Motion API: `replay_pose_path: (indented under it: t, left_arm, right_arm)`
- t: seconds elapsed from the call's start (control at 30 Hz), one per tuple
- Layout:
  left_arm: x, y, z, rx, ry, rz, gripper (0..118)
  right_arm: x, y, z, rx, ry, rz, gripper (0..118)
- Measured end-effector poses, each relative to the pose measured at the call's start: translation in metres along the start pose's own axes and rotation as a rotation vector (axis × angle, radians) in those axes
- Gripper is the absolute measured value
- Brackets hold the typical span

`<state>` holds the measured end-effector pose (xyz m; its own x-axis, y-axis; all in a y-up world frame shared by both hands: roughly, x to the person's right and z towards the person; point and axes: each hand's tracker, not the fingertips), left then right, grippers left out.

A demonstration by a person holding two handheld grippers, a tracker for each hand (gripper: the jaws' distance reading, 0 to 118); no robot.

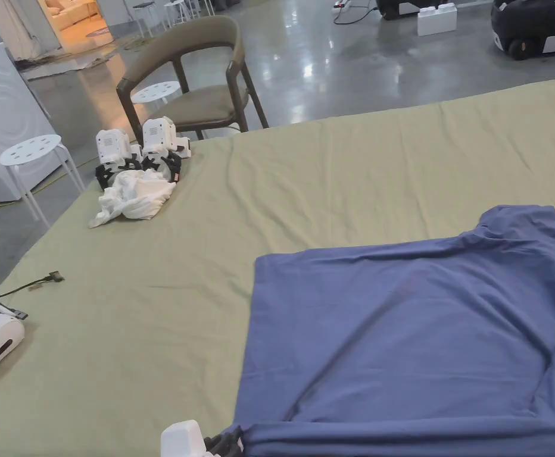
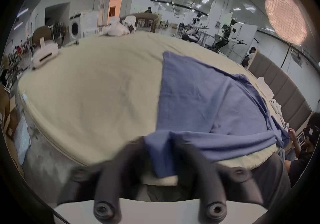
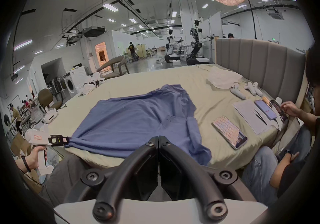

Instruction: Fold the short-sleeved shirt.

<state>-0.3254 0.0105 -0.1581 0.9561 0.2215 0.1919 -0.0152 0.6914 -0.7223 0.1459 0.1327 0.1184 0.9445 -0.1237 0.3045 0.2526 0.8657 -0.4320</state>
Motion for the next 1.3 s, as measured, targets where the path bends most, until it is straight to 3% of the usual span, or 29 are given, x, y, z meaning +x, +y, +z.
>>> replay_pose_path:
  t: [0.23, 0.27, 0.3, 0.33, 0.43, 0.47, 0.63, 0.77, 0.8, 0.87, 1.03, 1.13, 1.2, 1.3]
  left_arm:
    - [0.023, -0.007, -0.010, -0.013, 0.075, -0.140, 7]
    - [0.026, -0.010, -0.011, -0.012, 0.087, -0.196, 7]
    - [0.030, -0.012, -0.012, -0.012, 0.097, -0.248, 7]
    - [0.033, -0.012, -0.013, -0.013, 0.106, -0.272, 7]
    - [0.033, -0.004, -0.011, -0.044, 0.097, -0.240, 7]
    - [0.030, -0.003, -0.012, -0.055, 0.088, -0.207, 7]
    - [0.036, -0.006, -0.001, -0.030, 0.076, -0.191, 7]
    - [0.041, -0.005, 0.001, -0.030, 0.087, -0.199, 7]
    - [0.041, -0.005, 0.002, -0.029, 0.088, -0.198, 7]
    - [0.042, -0.007, 0.004, -0.022, 0.083, -0.193, 7]
    - [0.032, 0.000, -0.001, -0.029, 0.081, -0.191, 7]
    - [0.027, 0.012, 0.010, -0.023, 0.045, -0.136, 0]
    - [0.027, 0.024, 0.025, 0.074, -0.011, -0.116, 0]
    - [0.033, 0.055, 0.032, 0.144, -0.011, -0.114, 0]
  right_arm:
    - [0.028, -0.014, -0.002, -0.040, -0.078, -0.036, 0]
    - [0.033, -0.016, -0.006, -0.043, -0.095, -0.052, 10]
    - [0.038, -0.019, -0.013, -0.064, -0.107, -0.080, 10]
    - [0.042, -0.024, -0.019, -0.077, -0.127, -0.109, 15]
    - [0.057, -0.044, -0.039, -0.118, -0.120, -0.233, 66]
    - [0.060, -0.050, -0.046, -0.144, -0.125, -0.236, 68]
    - [0.065, -0.061, -0.082, -0.176, -0.161, -0.190, 68]
    - [0.079, -0.060, -0.107, -0.166, -0.117, -0.198, 66]
    - [0.083, -0.061, -0.114, -0.176, -0.099, -0.200, 55]
    - [0.087, -0.061, -0.124, -0.210, -0.098, -0.211, 9]
    - [0.085, -0.058, -0.120, -0.204, -0.090, -0.190, 8]
    - [0.078, -0.043, -0.110, -0.163, -0.086, -0.101, 8]
    - [0.074, -0.025, -0.104, -0.111, -0.079, -0.068, 8]
    - [0.070, 0.012, -0.111, -0.071, -0.062, -0.094, 8]
